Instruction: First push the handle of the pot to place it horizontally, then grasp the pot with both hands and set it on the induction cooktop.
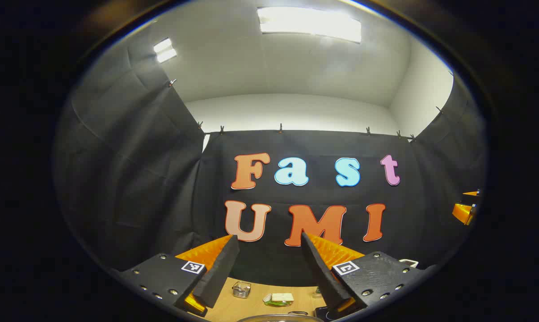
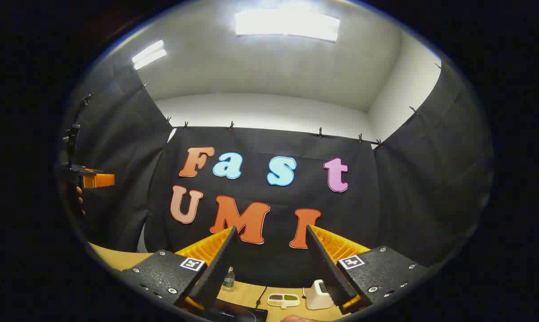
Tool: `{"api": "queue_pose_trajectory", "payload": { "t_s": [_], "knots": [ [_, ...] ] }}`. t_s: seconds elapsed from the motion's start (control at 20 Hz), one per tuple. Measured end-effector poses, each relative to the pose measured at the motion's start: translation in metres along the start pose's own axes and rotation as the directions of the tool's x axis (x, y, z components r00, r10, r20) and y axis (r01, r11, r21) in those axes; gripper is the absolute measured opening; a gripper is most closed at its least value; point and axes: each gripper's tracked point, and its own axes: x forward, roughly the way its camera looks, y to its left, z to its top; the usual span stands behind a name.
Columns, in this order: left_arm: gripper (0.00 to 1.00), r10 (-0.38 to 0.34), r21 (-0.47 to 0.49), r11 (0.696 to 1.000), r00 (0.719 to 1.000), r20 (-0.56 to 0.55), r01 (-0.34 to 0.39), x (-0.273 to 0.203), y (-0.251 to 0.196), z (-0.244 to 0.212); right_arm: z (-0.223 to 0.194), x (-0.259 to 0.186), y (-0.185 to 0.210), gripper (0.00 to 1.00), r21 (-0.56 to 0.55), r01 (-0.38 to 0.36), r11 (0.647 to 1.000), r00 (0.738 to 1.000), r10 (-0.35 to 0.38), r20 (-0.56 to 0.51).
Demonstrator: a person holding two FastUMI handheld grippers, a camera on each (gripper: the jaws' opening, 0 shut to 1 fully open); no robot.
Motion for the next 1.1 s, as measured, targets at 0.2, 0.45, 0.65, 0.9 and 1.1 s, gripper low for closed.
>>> {"api": "queue_pose_trajectory", "payload": {
  "t_s": [0.2,0.45,0.65,0.9,1.1],
  "knots": [
    [0.88,-0.074,-0.014,0.997,0.993,-0.087,0.073,0.001,-0.02,-0.018,0.004,-0.002,-0.001,0.93,0.01,-0.002,1.0,1.0,0.002,-0.002],
    [0.88,-0.111,-0.019,0.994,0.972,-0.208,0.109,-0.001,-0.031,-0.043,0.011,-0.007,-0.006,0.93,-0.005,0.001,1.0,1.0,-0.001,0.008],
    [0.88,-0.096,-0.002,0.995,0.979,-0.181,0.098,0.005,-0.027,-0.02,0.017,-0.006,-0.011,0.93,-0.003,0.008,1.0,1.0,-0.008,0.014],
    [0.87,-0.109,-0.001,0.994,0.986,-0.13,0.109,0.008,-0.033,0.016,0.025,0.0,-0.013,0.93,0.01,-0.004,1.0,1.0,0.004,-0.007],
    [0.88,-0.141,-0.005,0.99,0.981,-0.132,0.141,-0.003,-0.05,0.016,0.03,-0.004,-0.012,0.93,0.019,-0.012,1.0,1.0,0.012,-0.003]
  ]
}}
